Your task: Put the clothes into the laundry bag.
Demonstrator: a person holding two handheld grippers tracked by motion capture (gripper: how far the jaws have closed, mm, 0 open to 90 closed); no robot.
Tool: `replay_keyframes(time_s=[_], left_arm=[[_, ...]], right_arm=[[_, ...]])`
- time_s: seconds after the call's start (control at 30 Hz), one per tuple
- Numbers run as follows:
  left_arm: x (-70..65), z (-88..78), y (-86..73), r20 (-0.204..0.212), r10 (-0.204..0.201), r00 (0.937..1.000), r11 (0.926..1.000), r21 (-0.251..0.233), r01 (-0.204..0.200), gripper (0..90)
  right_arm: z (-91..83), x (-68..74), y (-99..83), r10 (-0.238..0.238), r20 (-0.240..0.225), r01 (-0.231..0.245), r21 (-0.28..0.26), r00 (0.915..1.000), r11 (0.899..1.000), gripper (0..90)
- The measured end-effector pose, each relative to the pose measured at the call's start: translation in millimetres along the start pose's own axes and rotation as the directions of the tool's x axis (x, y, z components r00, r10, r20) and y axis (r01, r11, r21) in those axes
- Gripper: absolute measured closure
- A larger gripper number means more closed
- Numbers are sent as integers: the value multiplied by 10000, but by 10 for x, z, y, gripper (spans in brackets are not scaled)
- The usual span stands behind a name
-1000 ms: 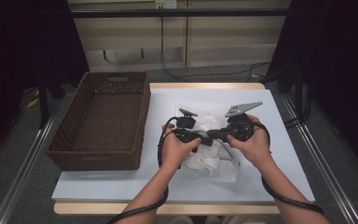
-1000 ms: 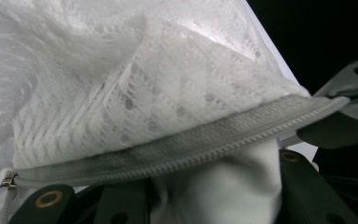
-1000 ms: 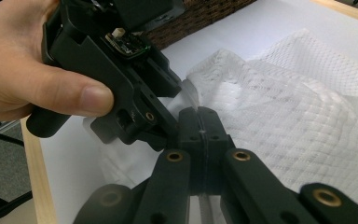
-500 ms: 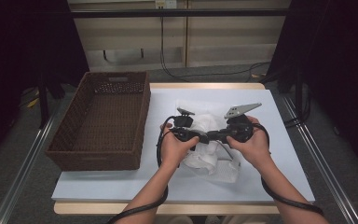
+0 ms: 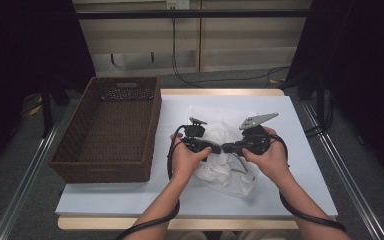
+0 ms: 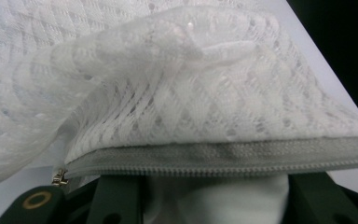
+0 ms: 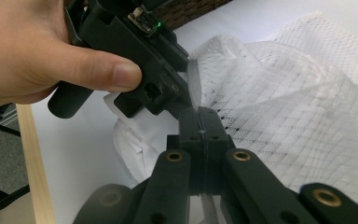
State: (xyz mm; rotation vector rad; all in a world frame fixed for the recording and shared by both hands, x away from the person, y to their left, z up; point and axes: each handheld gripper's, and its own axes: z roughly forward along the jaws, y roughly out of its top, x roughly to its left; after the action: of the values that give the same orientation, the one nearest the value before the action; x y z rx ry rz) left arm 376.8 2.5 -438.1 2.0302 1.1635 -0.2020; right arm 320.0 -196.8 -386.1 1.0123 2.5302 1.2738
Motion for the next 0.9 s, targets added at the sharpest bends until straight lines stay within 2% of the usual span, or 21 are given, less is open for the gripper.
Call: replay_keyframes(time_s=[0.13, 0.2, 0.3, 0.33, 0.37, 0.43, 0.5, 0.53, 0.57, 0.67, 0.77, 0.9], left_arm=[[2, 21, -11, -117, 217, 9997, 9997, 144, -215, 536], [4, 15, -11, -197, 485, 9986, 9985, 283, -479, 518], [-8, 15, -14, -412, 656, 9970, 9976, 268, -645, 450], [4, 2, -9, -386, 964, 9946, 9939, 574, -941, 422], [-17, 10, -13, -328, 790, 9963, 9956, 532, -772, 390], [-32, 4, -16, -345, 918, 9952, 9939, 643, -894, 349], [-32, -16, -11, -231, 1115, 9935, 9903, 855, -1092, 302], [-47, -18, -12, -289, 1078, 9937, 9904, 905, -1048, 281], [-50, -29, -12, -288, 1294, 9912, 9859, 1103, -1255, 255], [-83, -44, -25, -273, 1439, 9892, 9826, 1228, -1395, 199], [-92, -77, -38, -308, 1757, 9840, 9746, 1464, -1694, 162], [-101, -105, -53, -404, 1792, 9830, 9747, 1427, -1718, 154]], right_arm=[[11, -10, -17, 78, 9, -78, 18, 10000, 10000, 900], [15, -14, -25, 68, 17, -68, 63, 10000, 10000, 900], [22, -17, -31, 65, 50, -66, 104, 10000, 9999, 900], [25, -17, -32, 69, 40, -70, 99, 10000, 9999, 900], [29, -19, -34, 72, 14, -72, 95, 10000, 9999, 900], [33, -19, -36, 77, 25, -78, 126, 10000, 9999, 900], [36, -19, -37, 85, 68, -86, 121, 9999, 9999, 900], [39, -20, -38, 87, 69, -88, 132, 9999, 9999, 900], [42, -21, -39, 84, 41, -84, 133, 10000, 9999, 900], [51, -19, -43, 102, 0, -102, 133, 9999, 9999, 900], [58, -18, -47, 155, 15, -156, 169, 9999, 9997, 900], [57, -18, -49, 156, 29, -156, 190, 9999, 9997, 900]])
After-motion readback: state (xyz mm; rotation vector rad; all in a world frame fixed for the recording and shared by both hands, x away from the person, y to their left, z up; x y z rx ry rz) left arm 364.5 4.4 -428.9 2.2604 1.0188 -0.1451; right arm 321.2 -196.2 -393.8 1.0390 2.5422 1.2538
